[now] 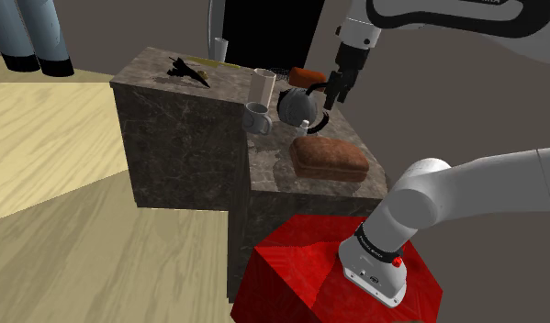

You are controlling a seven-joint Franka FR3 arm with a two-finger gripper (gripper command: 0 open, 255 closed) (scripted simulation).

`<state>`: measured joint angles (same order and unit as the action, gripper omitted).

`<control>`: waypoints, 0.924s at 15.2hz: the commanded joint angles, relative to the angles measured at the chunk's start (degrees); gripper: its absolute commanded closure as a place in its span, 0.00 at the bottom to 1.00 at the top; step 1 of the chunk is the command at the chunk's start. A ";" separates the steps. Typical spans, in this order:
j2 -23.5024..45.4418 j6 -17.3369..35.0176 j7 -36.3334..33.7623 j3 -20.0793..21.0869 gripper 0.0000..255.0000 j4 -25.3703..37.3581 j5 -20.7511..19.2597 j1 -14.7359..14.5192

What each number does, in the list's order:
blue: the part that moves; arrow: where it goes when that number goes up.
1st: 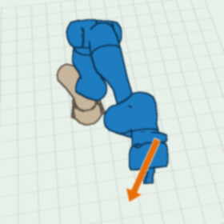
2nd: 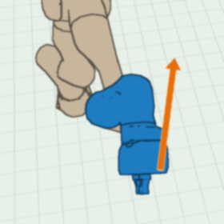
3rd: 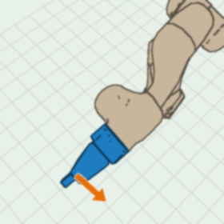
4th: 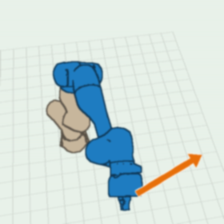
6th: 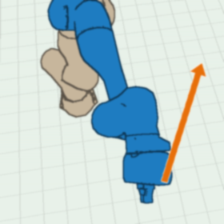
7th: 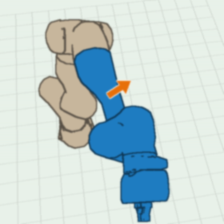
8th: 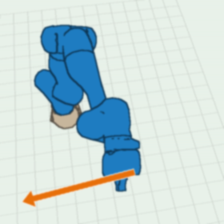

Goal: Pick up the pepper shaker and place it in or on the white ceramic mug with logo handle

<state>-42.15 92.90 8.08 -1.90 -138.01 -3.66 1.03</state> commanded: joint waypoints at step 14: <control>20.05 24.42 -2.94 -5.91 0.00 -0.99 -3.68 5.81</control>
<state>-24.16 115.18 5.24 -7.20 -139.29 -7.11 6.36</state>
